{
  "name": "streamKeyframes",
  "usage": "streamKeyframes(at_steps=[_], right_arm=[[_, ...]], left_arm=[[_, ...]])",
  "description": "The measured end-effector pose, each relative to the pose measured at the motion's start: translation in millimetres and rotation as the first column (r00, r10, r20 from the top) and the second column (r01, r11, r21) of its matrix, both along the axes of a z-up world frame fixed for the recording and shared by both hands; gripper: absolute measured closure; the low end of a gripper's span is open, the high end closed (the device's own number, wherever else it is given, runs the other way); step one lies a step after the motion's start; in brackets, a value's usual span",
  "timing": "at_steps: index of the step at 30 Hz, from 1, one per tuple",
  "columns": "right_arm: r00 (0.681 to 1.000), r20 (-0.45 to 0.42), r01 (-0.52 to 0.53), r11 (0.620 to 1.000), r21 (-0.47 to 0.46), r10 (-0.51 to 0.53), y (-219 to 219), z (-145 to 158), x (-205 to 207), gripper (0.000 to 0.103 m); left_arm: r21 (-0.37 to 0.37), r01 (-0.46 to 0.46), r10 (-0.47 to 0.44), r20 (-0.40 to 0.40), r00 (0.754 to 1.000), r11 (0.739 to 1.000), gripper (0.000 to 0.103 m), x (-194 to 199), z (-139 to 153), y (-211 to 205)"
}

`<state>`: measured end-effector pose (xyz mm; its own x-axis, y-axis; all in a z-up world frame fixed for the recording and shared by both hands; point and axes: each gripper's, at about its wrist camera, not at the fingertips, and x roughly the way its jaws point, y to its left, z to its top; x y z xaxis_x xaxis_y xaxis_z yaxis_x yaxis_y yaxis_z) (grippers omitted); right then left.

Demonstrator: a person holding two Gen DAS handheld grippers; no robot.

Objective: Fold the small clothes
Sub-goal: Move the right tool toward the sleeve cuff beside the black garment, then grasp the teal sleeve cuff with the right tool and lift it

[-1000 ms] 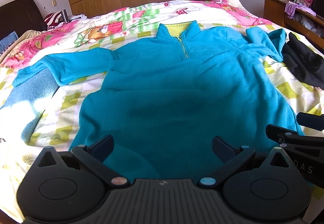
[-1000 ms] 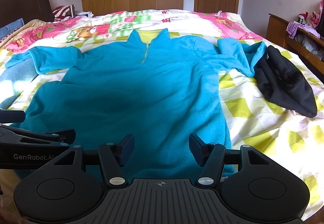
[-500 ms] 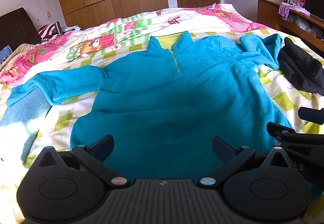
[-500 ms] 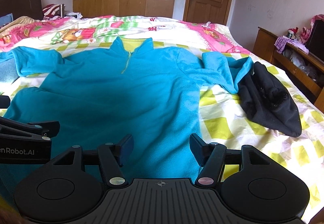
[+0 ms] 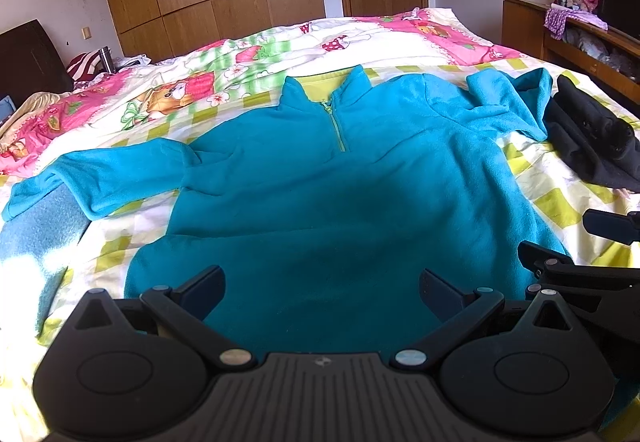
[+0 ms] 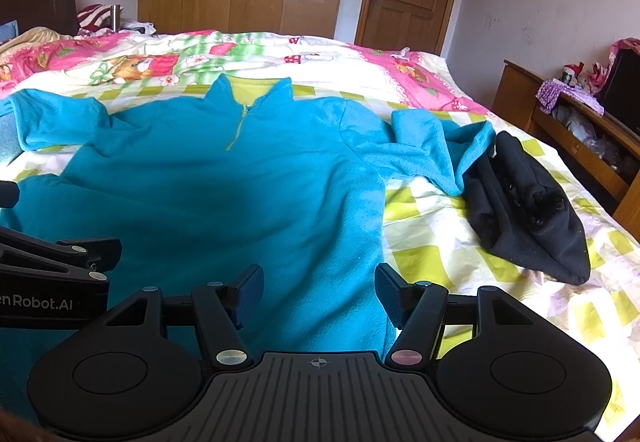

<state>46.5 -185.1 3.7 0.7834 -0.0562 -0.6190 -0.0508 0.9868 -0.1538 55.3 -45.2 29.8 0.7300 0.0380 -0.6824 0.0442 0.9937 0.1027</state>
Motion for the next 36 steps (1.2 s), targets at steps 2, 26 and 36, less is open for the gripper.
streamKeyframes(at_steps=[2,26,36], right_arm=[[1.0,0.0,0.001,1.0,-0.001,-0.001,0,0,1,0.041],[0.975,-0.012,0.213,0.924,0.319,-0.221,-107,6,116,0.04],[0.869,0.096,0.437,0.845,0.308,-0.485,-212,5,242,0.041]], left_arm=[[0.002,0.003,-0.003,0.003,1.0,1.0,0.0,0,1,-1],[0.0,0.153,-0.153,0.034,0.988,0.988,0.0,114,1,-52],[-0.048,0.261,-0.259,0.049,0.965,0.964,0.0,199,-14,-102]])
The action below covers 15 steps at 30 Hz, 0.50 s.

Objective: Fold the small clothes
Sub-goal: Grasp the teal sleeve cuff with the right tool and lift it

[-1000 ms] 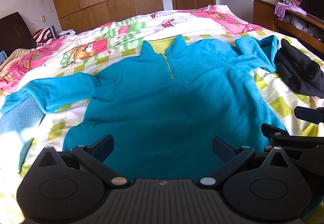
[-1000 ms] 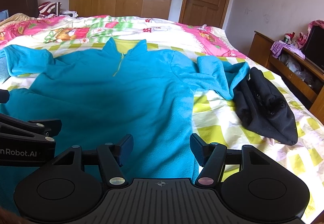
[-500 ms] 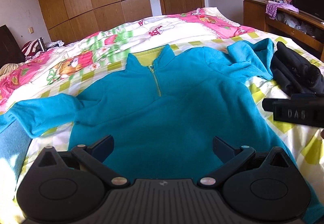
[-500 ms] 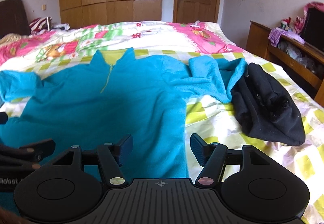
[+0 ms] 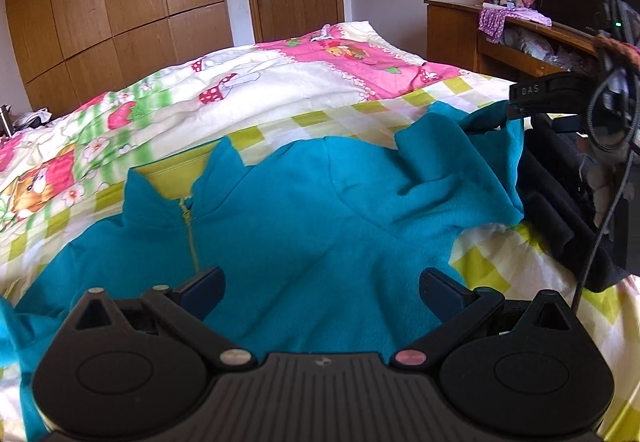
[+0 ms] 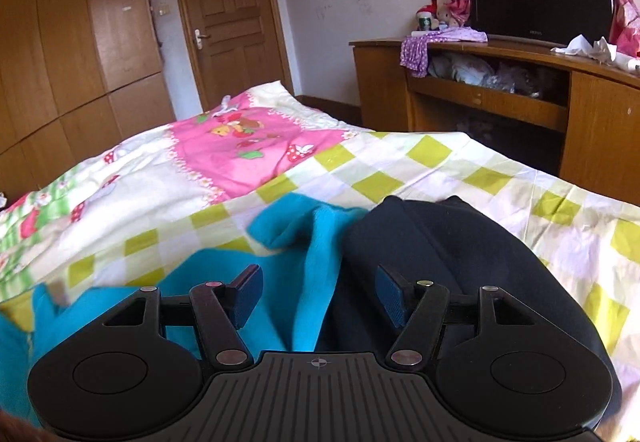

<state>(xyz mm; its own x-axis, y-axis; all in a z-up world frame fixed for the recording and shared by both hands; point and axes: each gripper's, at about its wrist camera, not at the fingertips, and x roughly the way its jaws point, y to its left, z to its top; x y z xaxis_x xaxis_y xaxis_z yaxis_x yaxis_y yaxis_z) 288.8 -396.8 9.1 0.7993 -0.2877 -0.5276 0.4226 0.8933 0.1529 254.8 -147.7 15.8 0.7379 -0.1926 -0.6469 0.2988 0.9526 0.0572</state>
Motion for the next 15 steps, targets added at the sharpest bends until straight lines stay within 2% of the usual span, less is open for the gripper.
streamKeyframes(at_steps=[2,5,9,10,12,13,14,15], right_arm=[[0.999,-0.035,0.013,1.0,-0.02,-0.013,-10,-3,24,0.042],[0.991,-0.131,-0.034,0.981,-0.193,0.008,-8,-8,59,0.042],[0.943,-0.326,-0.189,0.922,-0.339,0.074,1,-23,103,0.042],[0.931,-0.357,-0.208,0.908,-0.364,0.07,2,-27,111,0.045],[0.912,-0.408,-0.224,0.884,-0.411,0.041,1,-37,130,0.067],[0.903,-0.429,-0.219,0.89,-0.399,0.03,-3,-39,137,0.095],[0.9,-0.435,-0.202,0.914,-0.353,0.031,-10,-39,141,0.095],[0.912,-0.409,-0.17,0.943,-0.287,0.04,-18,-33,141,0.095]], left_arm=[[-0.011,0.015,-0.015,0.001,1.0,1.0,0.0,8,-3,-9],[-0.035,0.03,-0.03,-0.008,1.0,0.999,0.0,17,-8,-18],[-0.055,0.025,-0.027,-0.037,0.999,0.998,0.0,25,-18,-24],[-0.061,0.021,-0.023,-0.047,0.999,0.998,0.0,25,-19,-24],[-0.064,0.013,-0.017,-0.058,0.998,0.998,0.0,25,-21,-22],[-0.061,0.01,-0.014,-0.061,0.998,0.998,0.0,25,-23,-20],[-0.06,0.007,-0.011,-0.061,0.998,0.998,0.0,24,-24,-18],[-0.062,0.003,-0.006,-0.064,0.998,0.998,0.0,23,-25,-15]])
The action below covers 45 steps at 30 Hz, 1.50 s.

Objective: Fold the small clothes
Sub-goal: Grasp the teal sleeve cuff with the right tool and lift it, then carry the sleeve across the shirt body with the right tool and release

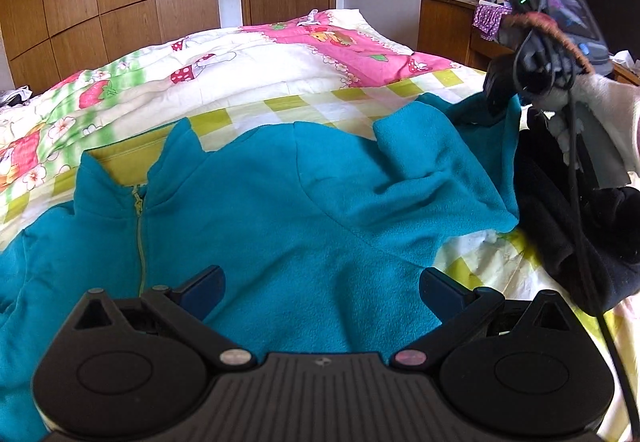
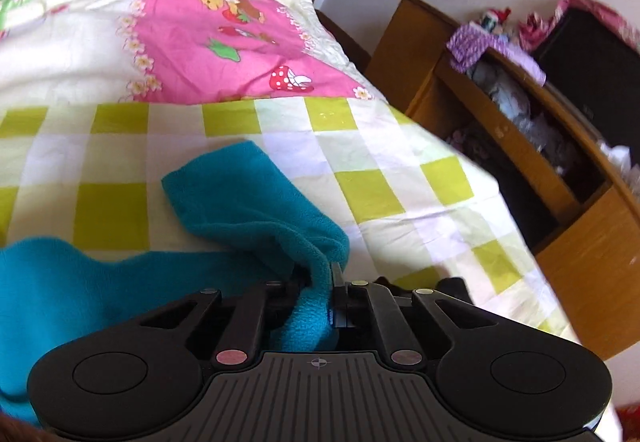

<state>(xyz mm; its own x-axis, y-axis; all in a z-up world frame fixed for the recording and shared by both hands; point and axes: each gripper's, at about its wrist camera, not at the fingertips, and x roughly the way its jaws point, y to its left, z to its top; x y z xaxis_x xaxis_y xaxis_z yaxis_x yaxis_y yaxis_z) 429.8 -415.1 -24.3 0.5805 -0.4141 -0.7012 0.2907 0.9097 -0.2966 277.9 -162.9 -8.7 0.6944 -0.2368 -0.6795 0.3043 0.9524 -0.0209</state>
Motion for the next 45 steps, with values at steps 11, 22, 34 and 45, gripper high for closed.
streamKeyframes(at_steps=[11,22,34,45], right_arm=[[0.834,0.538,-0.367,0.853,0.371,0.125,55,118,-96,0.094],[0.706,0.05,-0.707,0.699,0.109,0.706,280,-15,-139,0.084],[0.377,-0.178,-0.92,0.344,-0.187,0.909,371,-25,-168,0.048],[0.398,-0.1,-0.898,0.41,0.161,0.912,373,-13,-137,0.051]], left_arm=[[-0.083,-0.151,0.151,-0.003,0.989,0.985,0.0,-42,7,78],[-0.108,-0.324,0.322,-0.035,0.946,0.94,0.0,-82,-41,170],[-0.152,-0.321,0.321,-0.026,0.947,0.935,0.0,-94,-35,191],[-0.109,-0.242,0.243,-0.003,0.97,0.964,0.0,-98,-34,177]])
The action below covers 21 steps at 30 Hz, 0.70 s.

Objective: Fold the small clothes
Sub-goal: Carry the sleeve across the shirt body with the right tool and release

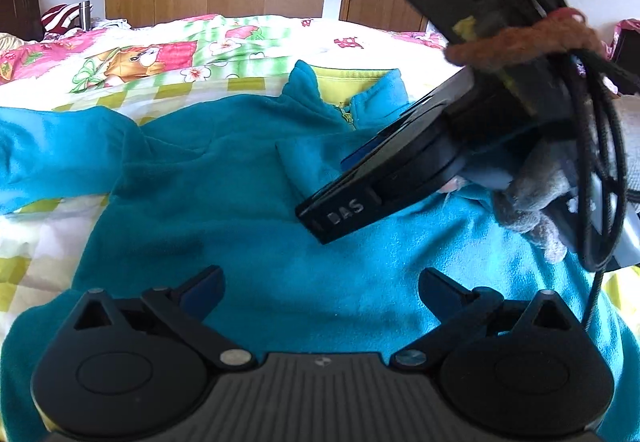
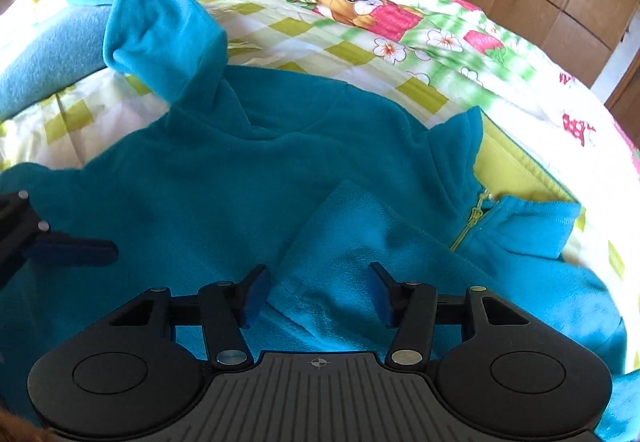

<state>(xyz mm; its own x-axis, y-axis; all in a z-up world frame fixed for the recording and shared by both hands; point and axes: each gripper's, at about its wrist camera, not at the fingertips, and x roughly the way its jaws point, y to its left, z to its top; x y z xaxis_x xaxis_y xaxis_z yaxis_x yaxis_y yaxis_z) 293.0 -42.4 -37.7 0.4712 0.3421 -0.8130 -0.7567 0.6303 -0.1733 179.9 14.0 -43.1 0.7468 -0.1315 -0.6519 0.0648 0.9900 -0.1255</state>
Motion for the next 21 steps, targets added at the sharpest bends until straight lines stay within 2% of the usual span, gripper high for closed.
streamKeyframes(at_steps=[4,6,7,8,13,15,17,19,20,21], right_arm=[[1.0,-0.009,0.011,0.998,-0.07,-0.011,14,-20,-2,0.054],[0.997,-0.039,0.061,0.997,-0.039,-0.063,14,-21,3,0.072],[0.992,-0.072,0.103,0.995,-0.006,-0.103,10,-17,8,0.09],[0.985,-0.099,0.147,0.989,0.028,-0.144,7,-12,13,0.092],[0.948,-0.177,0.299,0.929,0.219,-0.264,-12,24,24,0.093],[0.953,-0.176,0.291,0.907,0.304,-0.247,-6,40,22,0.093],[0.966,-0.155,0.251,0.902,0.352,-0.209,9,47,20,0.093],[0.978,-0.15,0.191,0.918,0.347,-0.147,29,41,22,0.092],[0.979,-0.164,0.166,0.936,0.31,-0.119,42,32,24,0.086],[0.978,-0.177,0.156,0.948,0.279,-0.109,51,23,26,0.085]], left_arm=[[0.017,0.016,-0.016,-0.003,1.0,1.0,0.0,1,-1,-3],[0.014,0.017,-0.017,-0.005,1.0,1.0,0.0,2,-2,-2],[0.009,0.019,-0.018,-0.006,1.0,1.0,0.0,1,-2,-2],[0.005,0.02,-0.019,-0.005,1.0,1.0,0.0,1,-1,-1],[-0.005,0.02,-0.02,0.007,1.0,1.0,0.0,0,0,0],[-0.004,0.016,-0.016,0.009,1.0,1.0,0.0,-1,0,-1],[0.003,0.014,-0.014,0.006,1.0,1.0,0.0,0,-1,-1],[0.011,0.014,-0.014,-0.001,1.0,1.0,0.0,-1,-2,-2],[0.016,0.013,-0.013,-0.004,1.0,1.0,0.0,-1,-3,-3],[0.022,0.014,-0.013,-0.008,1.0,1.0,0.0,0,-4,-4]])
